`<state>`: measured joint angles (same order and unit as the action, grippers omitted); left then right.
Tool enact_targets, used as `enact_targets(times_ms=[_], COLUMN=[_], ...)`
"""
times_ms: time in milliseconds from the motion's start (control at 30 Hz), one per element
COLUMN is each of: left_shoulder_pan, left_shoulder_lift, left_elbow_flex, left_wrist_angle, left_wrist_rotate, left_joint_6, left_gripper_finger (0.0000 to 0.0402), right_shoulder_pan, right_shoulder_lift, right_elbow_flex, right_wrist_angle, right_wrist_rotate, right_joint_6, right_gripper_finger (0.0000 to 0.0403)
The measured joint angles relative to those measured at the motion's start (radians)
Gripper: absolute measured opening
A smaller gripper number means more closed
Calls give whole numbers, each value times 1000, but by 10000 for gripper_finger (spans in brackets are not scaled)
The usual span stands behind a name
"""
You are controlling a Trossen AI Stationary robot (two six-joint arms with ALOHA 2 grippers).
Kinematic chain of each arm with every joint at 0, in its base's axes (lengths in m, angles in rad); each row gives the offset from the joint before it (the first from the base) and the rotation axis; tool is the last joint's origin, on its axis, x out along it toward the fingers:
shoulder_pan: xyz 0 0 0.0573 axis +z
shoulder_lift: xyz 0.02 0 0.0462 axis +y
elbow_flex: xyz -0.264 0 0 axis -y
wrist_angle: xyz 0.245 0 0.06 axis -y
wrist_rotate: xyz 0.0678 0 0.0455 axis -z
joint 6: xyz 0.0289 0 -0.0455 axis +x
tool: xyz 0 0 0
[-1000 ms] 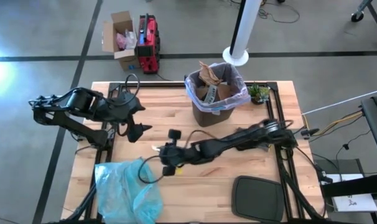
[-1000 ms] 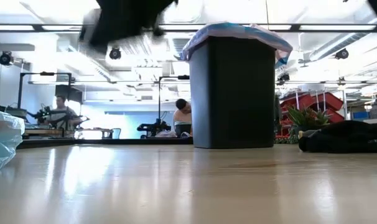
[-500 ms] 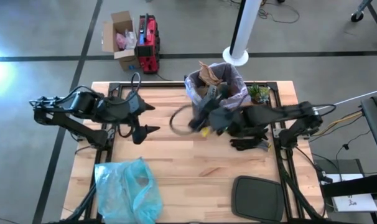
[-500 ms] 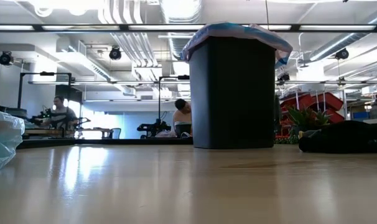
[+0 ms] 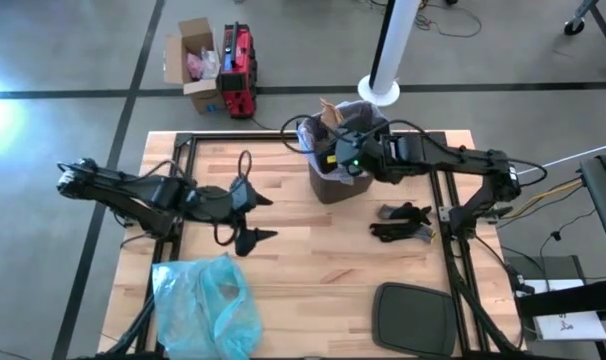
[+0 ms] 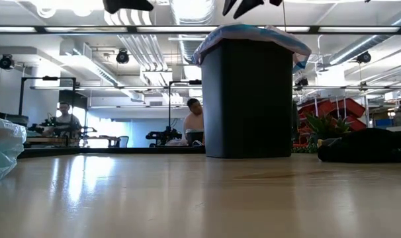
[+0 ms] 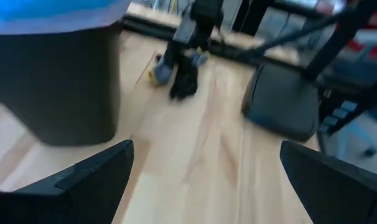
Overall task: Place trash/remove bag and relplace
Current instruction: Remove the trash bag from the trash bin
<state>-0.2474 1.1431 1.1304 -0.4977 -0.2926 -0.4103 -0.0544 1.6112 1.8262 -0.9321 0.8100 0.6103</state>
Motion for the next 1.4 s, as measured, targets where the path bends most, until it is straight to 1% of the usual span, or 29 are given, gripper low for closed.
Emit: enact_targets(times_ms=[67,133,200,267,367,533,667,800,1000,1133,1333,1400], left_shoulder_pan=[0,0,0,0,0,0,-1,-9,-21,-20,-11,11], left_shoulder_lift=[0,0,0,0,0,0,0,0,0,0,-3,-4], left_elbow_flex=[-42,-75,-96,-110,-118,-117,-117,-117,-117,-117,-117,-111], left_wrist_angle=[94,176,230,285,345,421,443,438,432,431,428,433], left_wrist_rotate=[-1,-2,-3,-8,-13,-13,-13,-13,-12,-23,-188,-219], left_joint_6=[-23,-47,-52,-52,-52,-52,-64,-82,-82,-79,-43,-37], left_gripper_finger=[390,390,390,390,390,390,390,390,390,390,390,390], right_shoulder_pan=[-10,-21,-39,-65,-116,-230,-298,-338,-328,-271,-163,-127], right_shoulder_lift=[-14,-29,-42,-45,-36,11,60,111,151,102,-47,-97], right_elbow_flex=[0,0,0,1,1,1,1,1,1,0,2,2], right_wrist_angle=[-8,-9,-12,-11,-5,25,23,-31,-161,-151,-158,-160], right_wrist_rotate=[-6,-32,-83,-111,-117,-244,-277,-349,-424,-422,-415,-415], right_joint_6=[1,23,61,92,99,103,87,86,86,44,7,2], right_gripper_finger=[203,227,241,245,240,215,201,195,198,207,233,242])
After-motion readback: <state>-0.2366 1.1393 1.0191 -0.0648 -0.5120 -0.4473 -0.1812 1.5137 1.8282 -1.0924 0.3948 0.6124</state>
